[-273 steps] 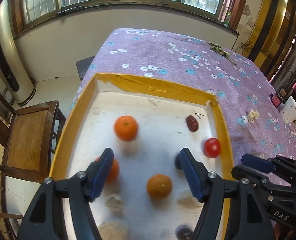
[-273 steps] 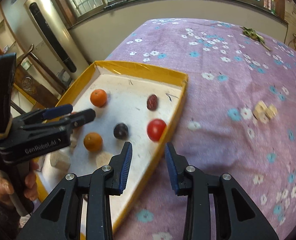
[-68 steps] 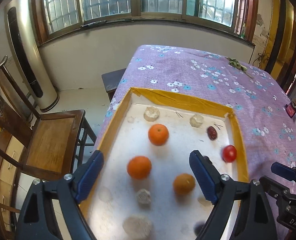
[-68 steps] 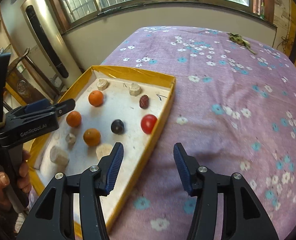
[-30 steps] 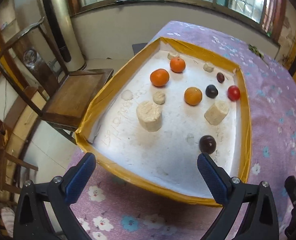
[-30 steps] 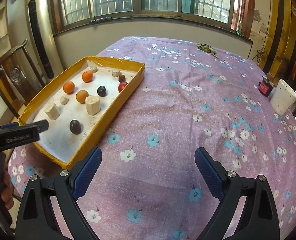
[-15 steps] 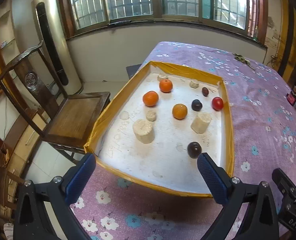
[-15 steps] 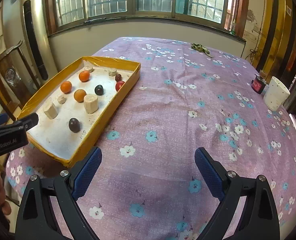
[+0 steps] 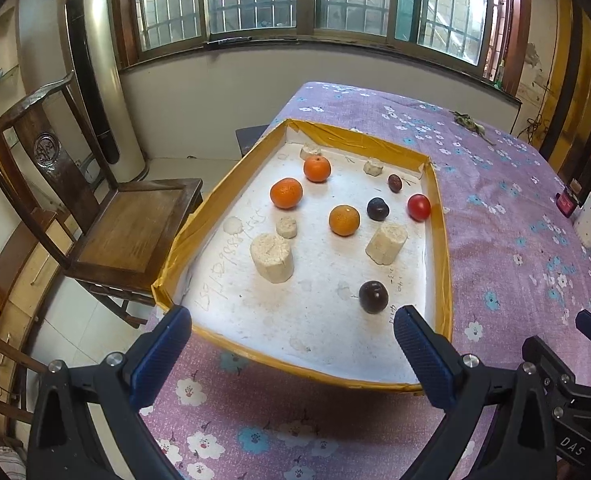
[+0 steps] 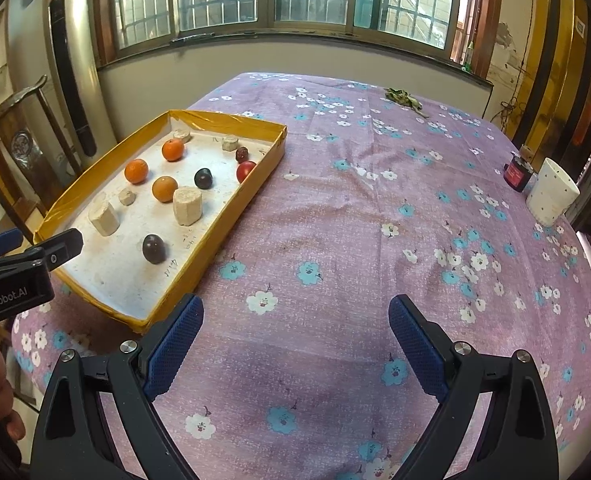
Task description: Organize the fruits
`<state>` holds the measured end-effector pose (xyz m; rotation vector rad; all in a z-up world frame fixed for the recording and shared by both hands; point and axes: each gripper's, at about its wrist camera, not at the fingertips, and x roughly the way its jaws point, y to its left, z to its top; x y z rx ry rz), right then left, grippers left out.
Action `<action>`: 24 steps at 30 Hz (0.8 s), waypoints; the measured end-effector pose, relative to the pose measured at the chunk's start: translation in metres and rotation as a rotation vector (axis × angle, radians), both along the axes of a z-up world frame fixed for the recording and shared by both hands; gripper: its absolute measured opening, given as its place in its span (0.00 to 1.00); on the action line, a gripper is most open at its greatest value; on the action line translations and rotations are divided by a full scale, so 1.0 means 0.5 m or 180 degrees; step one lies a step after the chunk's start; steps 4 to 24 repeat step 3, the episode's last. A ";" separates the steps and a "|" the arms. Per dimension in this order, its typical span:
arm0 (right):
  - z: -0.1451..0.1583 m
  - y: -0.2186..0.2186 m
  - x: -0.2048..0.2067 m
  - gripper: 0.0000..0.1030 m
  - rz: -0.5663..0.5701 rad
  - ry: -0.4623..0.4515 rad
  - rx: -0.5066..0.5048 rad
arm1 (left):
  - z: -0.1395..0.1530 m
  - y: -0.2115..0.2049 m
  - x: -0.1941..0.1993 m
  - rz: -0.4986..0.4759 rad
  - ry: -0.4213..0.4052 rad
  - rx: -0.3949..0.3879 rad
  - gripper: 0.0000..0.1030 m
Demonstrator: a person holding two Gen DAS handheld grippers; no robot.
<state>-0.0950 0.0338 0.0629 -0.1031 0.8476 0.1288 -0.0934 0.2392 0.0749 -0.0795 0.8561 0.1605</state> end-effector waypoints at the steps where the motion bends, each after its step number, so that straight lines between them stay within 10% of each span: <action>1: -0.001 0.001 0.001 0.92 -0.0001 0.0007 -0.0003 | 0.000 0.001 0.001 0.0010 -0.0006 0.0001 0.99; 24: -0.001 0.002 0.002 0.92 -0.0004 0.0013 -0.0006 | 0.001 0.002 0.005 -0.0021 0.0010 -0.0040 0.99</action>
